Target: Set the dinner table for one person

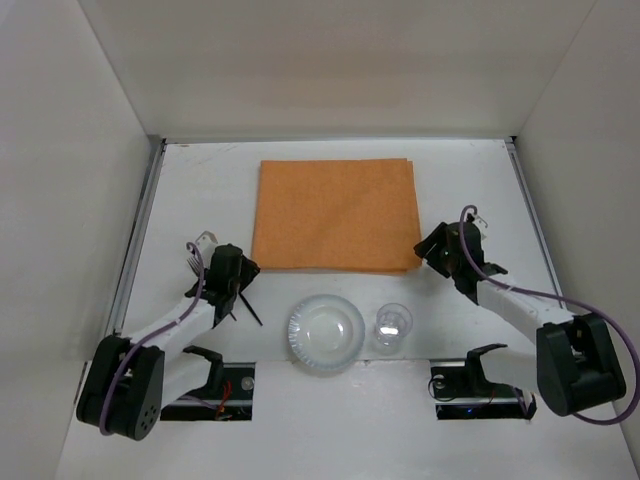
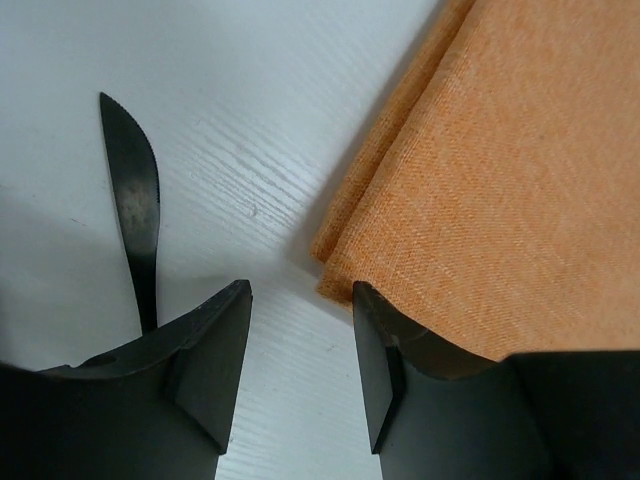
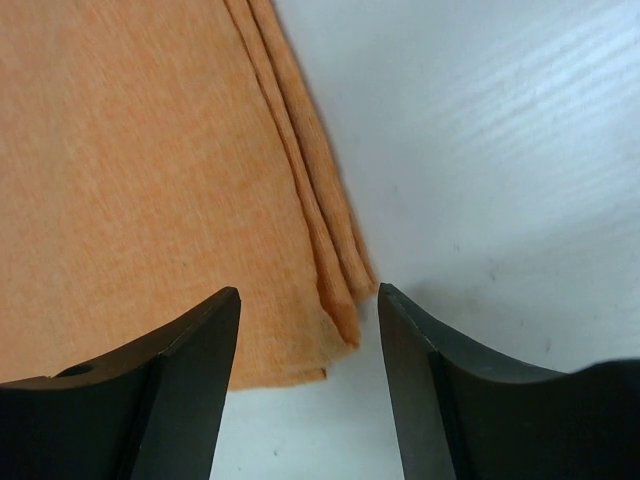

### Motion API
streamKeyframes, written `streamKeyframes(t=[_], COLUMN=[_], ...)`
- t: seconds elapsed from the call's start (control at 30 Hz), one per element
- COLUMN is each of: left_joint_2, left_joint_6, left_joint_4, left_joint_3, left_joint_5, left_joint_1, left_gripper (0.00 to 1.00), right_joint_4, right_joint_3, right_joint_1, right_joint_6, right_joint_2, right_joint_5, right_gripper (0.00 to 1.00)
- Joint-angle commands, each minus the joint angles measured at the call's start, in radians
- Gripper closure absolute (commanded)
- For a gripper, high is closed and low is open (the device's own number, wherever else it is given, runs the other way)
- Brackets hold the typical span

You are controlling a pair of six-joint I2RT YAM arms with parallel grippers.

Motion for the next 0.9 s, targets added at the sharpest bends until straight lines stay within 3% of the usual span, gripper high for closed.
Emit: streamKeyframes(t=[0.0, 0.17, 0.23, 0.3, 0.37, 0.47, 0.87], left_joint_2=[0.047, 0.134, 0.161, 0.181, 0.184, 0.155, -0.078], left_joint_6=[0.002, 0.0, 0.003, 0.002, 0.0, 0.002, -0.009], left_joint_4=[0.065, 0.113, 0.129, 0.148, 0.153, 0.153, 0.013], left_joint_3=[0.042, 0.064, 0.067, 0.059, 0.051, 0.03, -0.068], left_joint_5=[0.021, 0.01, 0.013, 0.013, 0.015, 0.018, 0.035], left_joint_1=[-0.014, -0.019, -0.017, -0.011, -0.003, 0.01, -0.016], left_gripper=[0.58, 0.59, 0.65, 0.73, 0.82, 0.9, 0.93], right_joint_4=[0.038, 0.078, 0.107, 0.133, 0.136, 0.121, 0.012], right_joint_3=[-0.038, -0.023, -0.011, -0.005, -0.006, -0.022, -0.135], right_joint_1=[0.036, 0.101, 0.111, 0.111, 0.113, 0.107, 0.104], right_joint_6=[0.079, 0.114, 0.122, 0.134, 0.148, 0.152, 0.126], right_joint_2=[-0.014, 0.082, 0.131, 0.167, 0.159, 0.118, -0.098], right_joint_5=[0.01, -0.004, -0.001, -0.001, 0.016, 0.027, 0.031], right_gripper=[0.35, 0.35, 0.38, 0.51, 0.71, 0.83, 0.85])
